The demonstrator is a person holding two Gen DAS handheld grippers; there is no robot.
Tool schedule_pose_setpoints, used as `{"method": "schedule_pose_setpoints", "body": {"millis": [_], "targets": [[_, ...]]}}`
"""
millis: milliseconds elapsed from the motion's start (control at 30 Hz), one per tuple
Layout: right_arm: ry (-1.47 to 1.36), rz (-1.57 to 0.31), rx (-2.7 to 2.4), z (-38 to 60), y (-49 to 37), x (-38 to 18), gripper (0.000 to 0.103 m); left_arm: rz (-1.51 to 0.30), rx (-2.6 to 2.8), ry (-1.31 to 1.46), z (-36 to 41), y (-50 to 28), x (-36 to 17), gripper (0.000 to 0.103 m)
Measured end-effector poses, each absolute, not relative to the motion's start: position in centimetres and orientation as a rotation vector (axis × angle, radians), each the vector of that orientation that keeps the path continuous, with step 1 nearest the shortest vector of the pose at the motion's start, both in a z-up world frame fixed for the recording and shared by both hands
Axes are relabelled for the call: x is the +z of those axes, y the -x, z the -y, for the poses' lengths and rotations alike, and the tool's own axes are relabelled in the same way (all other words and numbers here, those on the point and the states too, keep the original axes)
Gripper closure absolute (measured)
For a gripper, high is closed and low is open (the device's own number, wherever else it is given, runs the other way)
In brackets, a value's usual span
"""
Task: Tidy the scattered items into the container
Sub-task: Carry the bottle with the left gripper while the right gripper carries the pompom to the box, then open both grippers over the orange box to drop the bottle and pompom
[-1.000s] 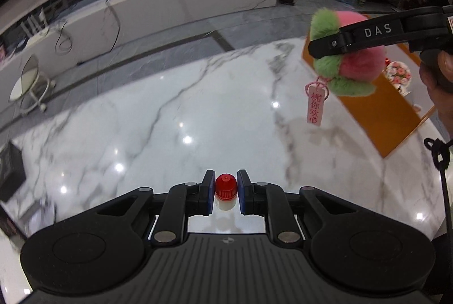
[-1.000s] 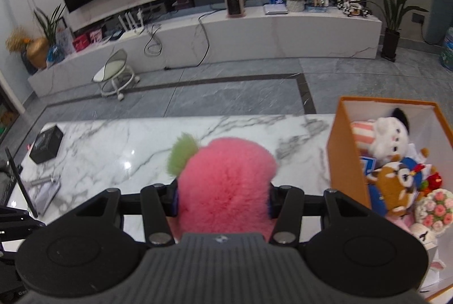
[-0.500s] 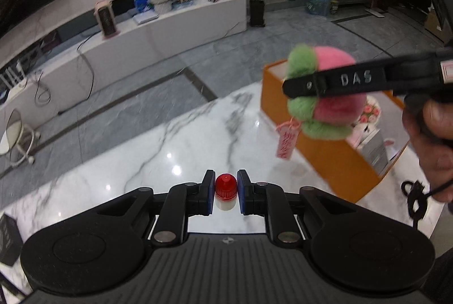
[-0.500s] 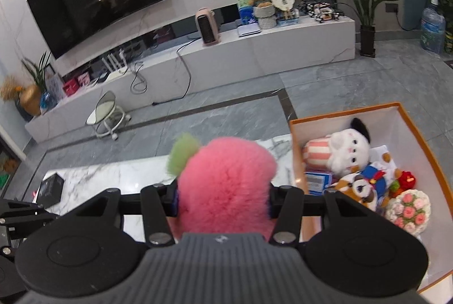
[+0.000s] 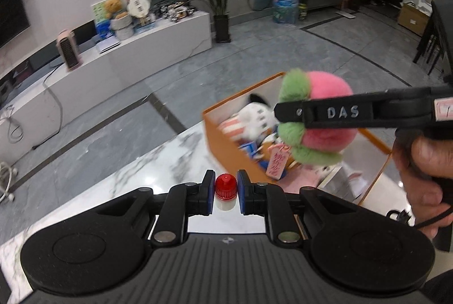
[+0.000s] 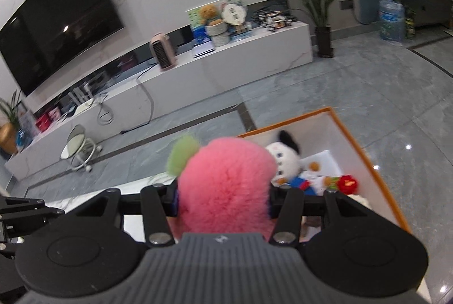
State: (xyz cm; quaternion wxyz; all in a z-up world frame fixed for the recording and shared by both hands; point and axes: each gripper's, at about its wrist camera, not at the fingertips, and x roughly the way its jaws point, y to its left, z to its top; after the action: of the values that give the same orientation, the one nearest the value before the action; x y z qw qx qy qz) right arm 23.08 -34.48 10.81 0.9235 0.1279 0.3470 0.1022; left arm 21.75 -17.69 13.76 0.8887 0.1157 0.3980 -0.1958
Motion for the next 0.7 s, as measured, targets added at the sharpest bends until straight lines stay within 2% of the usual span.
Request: {"method": "schedule_pose_setpoints", "body": {"millis": [500, 700], "targets": [[-0.283, -0.759, 0.093, 40.1, -24.9, 8.4, 0.050, -0.840, -0.516, -0.250, 25.6, -24.6, 11.5, 0.084], [-0.203, -0.854, 0.059, 40.3, -25.7, 6.6, 0.042, -0.905, -0.530, -0.263, 26.9, -25.0, 9.2, 0.084]]}}
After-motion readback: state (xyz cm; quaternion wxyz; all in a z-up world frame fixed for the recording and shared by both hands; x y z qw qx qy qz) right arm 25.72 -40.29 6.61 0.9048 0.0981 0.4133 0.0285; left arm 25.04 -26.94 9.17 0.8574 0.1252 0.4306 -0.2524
